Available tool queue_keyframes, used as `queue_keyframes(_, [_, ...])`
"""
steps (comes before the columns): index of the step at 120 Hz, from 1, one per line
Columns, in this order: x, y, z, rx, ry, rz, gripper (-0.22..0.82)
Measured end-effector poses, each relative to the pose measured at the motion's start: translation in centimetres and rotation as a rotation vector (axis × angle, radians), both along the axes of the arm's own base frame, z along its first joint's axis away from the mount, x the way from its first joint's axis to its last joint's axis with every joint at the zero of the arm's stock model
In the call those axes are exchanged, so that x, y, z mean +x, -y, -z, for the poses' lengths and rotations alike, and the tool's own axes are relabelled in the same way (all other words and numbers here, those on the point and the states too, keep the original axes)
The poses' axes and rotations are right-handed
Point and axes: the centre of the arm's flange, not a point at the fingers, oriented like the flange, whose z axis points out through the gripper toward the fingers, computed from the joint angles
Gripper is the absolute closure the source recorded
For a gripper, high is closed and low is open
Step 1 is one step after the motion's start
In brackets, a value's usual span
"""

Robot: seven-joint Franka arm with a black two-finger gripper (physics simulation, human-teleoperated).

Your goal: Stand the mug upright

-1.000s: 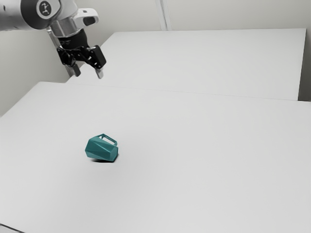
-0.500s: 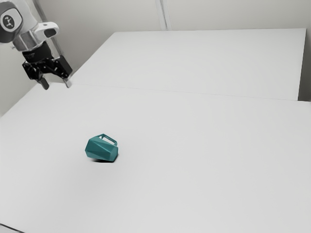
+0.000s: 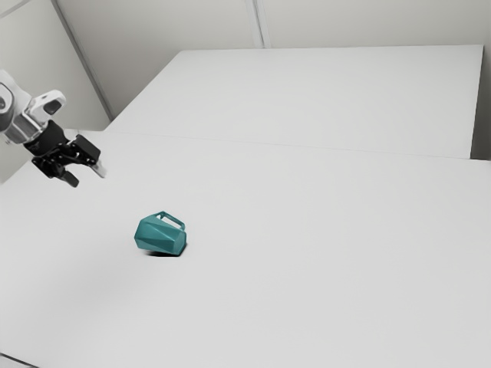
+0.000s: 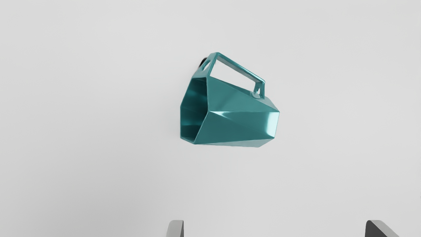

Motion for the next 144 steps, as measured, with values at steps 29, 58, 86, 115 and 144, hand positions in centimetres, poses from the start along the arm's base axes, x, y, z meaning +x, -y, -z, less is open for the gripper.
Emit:
queue_keyframes(29, [-1.3,-2.8,4.5,-0.116,0.093,-0.058,0.00])
queue_keyframes(58, [-2.6,-4.5,8.6,-0.246,0.130,-0.104,0.00])
queue_keyframes(86, [-2.8,-4.9,11.8,-0.336,0.074,-0.110,0.00])
queue_keyframes(115, [-2.6,-5.6,14.8,-0.367,0.032,-0.119,0.00])
queue_keyframes(144, [-0.5,-7.1,16.0,-0.354,0.032,-0.117,0.00])
